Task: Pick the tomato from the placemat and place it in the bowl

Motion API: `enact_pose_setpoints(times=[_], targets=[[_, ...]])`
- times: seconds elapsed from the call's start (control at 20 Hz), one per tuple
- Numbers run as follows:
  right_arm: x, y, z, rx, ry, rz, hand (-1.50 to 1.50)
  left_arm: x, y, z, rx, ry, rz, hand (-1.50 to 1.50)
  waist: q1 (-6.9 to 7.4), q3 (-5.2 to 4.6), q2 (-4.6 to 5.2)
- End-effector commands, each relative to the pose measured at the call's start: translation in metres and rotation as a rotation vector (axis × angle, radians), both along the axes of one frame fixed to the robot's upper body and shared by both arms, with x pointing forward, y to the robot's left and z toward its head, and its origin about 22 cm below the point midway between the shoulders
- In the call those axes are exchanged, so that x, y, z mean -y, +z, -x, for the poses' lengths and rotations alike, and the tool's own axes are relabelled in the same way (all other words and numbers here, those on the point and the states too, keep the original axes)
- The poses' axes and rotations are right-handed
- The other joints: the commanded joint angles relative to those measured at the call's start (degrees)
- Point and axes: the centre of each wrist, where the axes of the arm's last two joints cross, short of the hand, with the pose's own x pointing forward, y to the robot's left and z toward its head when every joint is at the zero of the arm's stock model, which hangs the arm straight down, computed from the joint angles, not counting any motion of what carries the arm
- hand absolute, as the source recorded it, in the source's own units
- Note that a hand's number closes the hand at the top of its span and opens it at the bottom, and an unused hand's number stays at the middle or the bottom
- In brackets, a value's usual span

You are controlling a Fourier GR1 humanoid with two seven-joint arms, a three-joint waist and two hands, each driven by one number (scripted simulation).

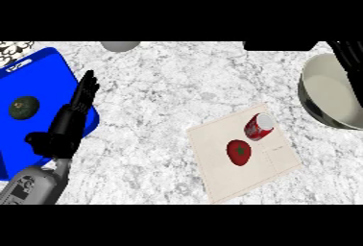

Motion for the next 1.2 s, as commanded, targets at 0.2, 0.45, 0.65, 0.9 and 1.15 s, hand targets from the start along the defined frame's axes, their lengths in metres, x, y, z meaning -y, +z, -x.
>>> enact_pose_setpoints(times=[0.2, 0.45, 0.65, 0.9, 1.15], targets=[[-0.153, -0.025, 0.031, -0.01, 0.949, -0.111, -1.5, -0.016, 0.023, -0.014, 0.098, 0.07, 0.047, 0.0, 5.92, 0.99, -1.17], [-0.153, -0.054, 0.09, 0.264, 0.819, 0.021, -1.5, -0.073, 0.025, -0.008, 0.068, 0.211, 0.087, 0.0, -0.85, 1.06, -1.72], [-0.134, -0.076, 0.122, 0.377, 0.917, 0.128, -1.5, -0.074, 0.015, 0.002, 0.036, 0.208, 0.097, 0.0, -0.83, 1.01, -1.45], [-0.093, -0.047, 0.125, 0.479, 0.86, 0.393, -1.5, -0.091, 0.029, -0.005, 0.068, 0.203, 0.107, 0.0, -1.31, 0.92, -1.42], [-0.059, 0.002, 0.116, 0.454, 0.724, 0.633, -1.5, -0.089, 0.014, 0.004, 0.063, 0.209, 0.107, 0.0, -0.8, 0.85, -1.33]])
